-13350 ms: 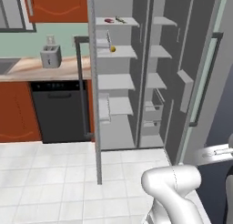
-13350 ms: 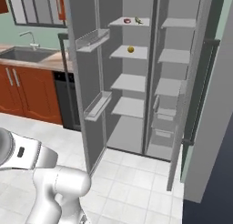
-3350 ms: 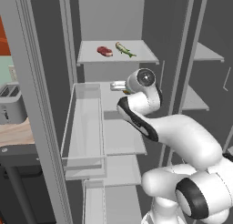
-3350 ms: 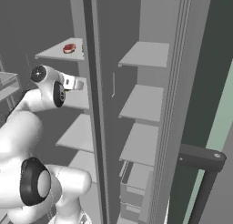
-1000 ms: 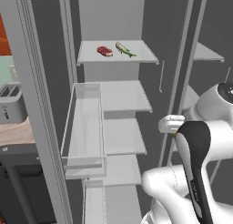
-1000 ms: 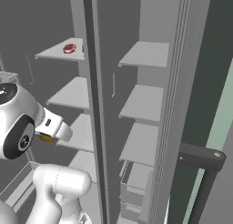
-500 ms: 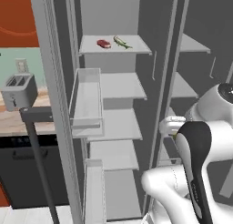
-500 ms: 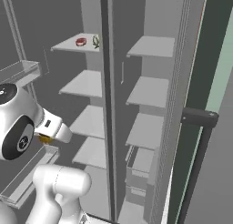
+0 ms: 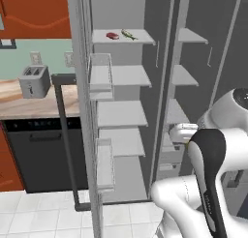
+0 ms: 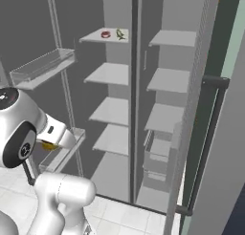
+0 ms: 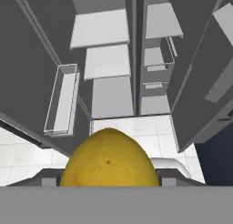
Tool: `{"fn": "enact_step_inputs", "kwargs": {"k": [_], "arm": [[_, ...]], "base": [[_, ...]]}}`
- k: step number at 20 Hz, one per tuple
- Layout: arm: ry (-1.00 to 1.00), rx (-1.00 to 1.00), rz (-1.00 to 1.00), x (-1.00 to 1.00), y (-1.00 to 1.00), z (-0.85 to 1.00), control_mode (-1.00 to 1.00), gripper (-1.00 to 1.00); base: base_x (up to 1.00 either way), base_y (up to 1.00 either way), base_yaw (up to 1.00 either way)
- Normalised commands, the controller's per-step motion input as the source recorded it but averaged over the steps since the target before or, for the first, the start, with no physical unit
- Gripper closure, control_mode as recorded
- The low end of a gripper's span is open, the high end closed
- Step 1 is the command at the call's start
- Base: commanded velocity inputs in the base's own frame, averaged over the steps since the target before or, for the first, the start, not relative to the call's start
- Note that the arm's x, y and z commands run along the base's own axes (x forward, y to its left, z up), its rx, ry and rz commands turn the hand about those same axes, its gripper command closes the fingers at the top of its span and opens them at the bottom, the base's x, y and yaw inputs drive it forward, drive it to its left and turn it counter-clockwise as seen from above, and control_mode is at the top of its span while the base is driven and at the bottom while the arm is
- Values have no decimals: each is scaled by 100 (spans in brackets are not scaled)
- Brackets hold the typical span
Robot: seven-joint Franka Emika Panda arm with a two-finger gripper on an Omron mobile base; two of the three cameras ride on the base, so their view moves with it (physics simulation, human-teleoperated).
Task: Gather the cucumber and lemon from the fridge and place them on a tray on the dining counter. Then gather the steak and fish from the fridge and place them on the other tray.
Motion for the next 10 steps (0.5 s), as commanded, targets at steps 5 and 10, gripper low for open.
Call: {"fn": "enact_step_inputs", "kwargs": {"k": [5,10], "arm": [[0,0,0,0,0,0,100,100],[0,0,0,0,0,0,100,100]], "base": [[-84,75,7],[-78,96,12]]}}
